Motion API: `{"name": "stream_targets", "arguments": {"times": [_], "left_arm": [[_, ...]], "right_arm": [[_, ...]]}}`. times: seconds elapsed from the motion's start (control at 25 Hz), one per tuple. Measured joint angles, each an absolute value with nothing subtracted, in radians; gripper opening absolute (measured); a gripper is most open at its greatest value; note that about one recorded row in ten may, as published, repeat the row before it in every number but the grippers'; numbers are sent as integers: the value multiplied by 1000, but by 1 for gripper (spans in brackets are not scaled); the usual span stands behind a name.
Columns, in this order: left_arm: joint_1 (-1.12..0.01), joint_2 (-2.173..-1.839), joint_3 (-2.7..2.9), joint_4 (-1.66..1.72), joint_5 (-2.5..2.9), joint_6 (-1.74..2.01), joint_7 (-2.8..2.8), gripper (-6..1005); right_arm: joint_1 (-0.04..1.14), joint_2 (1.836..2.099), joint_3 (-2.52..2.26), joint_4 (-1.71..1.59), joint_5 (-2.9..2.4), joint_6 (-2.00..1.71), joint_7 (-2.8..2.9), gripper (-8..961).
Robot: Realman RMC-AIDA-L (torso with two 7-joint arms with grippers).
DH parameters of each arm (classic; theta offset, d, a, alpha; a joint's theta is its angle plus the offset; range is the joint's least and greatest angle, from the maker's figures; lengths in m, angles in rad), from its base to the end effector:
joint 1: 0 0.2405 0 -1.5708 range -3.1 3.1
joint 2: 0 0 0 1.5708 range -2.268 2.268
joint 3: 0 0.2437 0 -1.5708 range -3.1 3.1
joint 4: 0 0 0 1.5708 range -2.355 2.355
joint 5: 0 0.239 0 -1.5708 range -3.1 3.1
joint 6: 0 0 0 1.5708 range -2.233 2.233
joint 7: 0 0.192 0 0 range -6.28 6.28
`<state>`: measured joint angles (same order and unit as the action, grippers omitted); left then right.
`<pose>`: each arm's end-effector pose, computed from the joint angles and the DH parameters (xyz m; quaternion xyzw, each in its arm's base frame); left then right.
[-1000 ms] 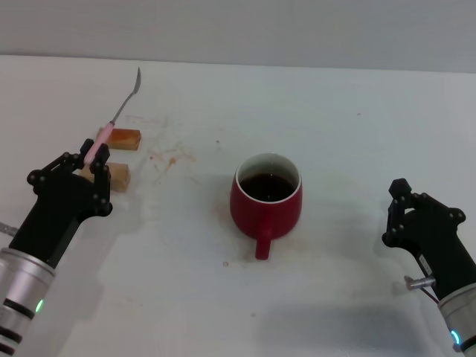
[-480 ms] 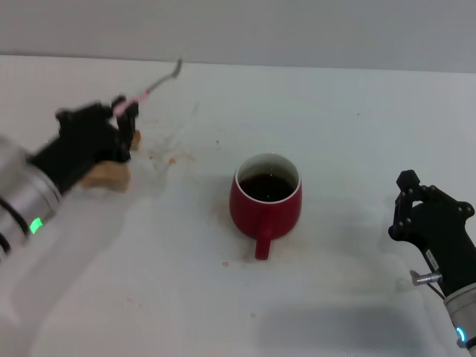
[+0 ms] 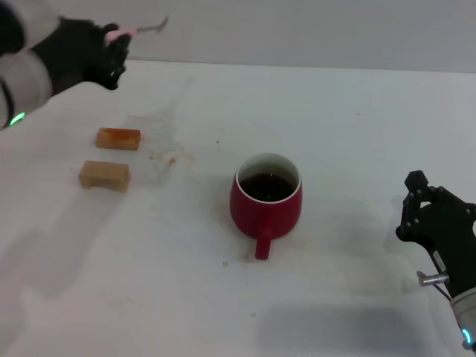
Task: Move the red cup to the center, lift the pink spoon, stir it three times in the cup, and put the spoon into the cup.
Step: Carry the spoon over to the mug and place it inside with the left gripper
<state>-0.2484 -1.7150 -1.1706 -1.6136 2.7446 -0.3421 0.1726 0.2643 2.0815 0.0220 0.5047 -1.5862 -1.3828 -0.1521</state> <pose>-0.1542 0.4301 0.0141 -0.8676 -0.0987 -0.0632 0.4833 0.2947 0.2782 -0.1101 -0.7130 0.2560 0.3195 0.5692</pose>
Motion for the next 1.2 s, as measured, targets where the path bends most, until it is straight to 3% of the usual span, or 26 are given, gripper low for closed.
{"name": "stream_targets", "arguments": {"times": [0.12,0.16,0.2,0.28,0.32,0.36,0.44,0.56,0.76,1.2], "left_arm": [[-296,-1766,-1274,-1658,2582,-543,414,169],[-326,-1847,-1415,-1679,2440,-710,650,170],[-326,-1847,-1415,-1679,2440,-710,650,171],[-360,-1971,-1606,-1708,2378,-904,863,172],[-360,-1971,-1606,-1708,2378,-904,863,172],[-413,-2060,-1763,-1751,2400,-1086,1001,173],[-450,-2070,-1816,-1769,2424,-1158,1035,174],[-518,-2053,-1846,-1789,2437,-1258,1036,176],[-588,-2054,-1882,-1795,2447,-1392,1066,179],[-643,-2060,-1867,-1900,2422,-1626,1080,185]], "right_arm": [[262,2082,23,503,-1584,-1391,-151,0],[262,2081,23,502,-1584,-1391,-151,0],[262,2081,24,502,-1583,-1391,-151,0],[262,2080,26,501,-1583,-1394,-151,0],[262,2080,28,500,-1582,-1397,-150,0],[262,2080,32,501,-1581,-1399,-150,0],[258,2079,44,501,-1579,-1405,-149,0],[244,2078,65,494,-1579,-1412,-148,0],[235,2078,77,499,-1579,-1423,-148,0],[188,2076,182,476,-1578,-1474,-155,0]]}}
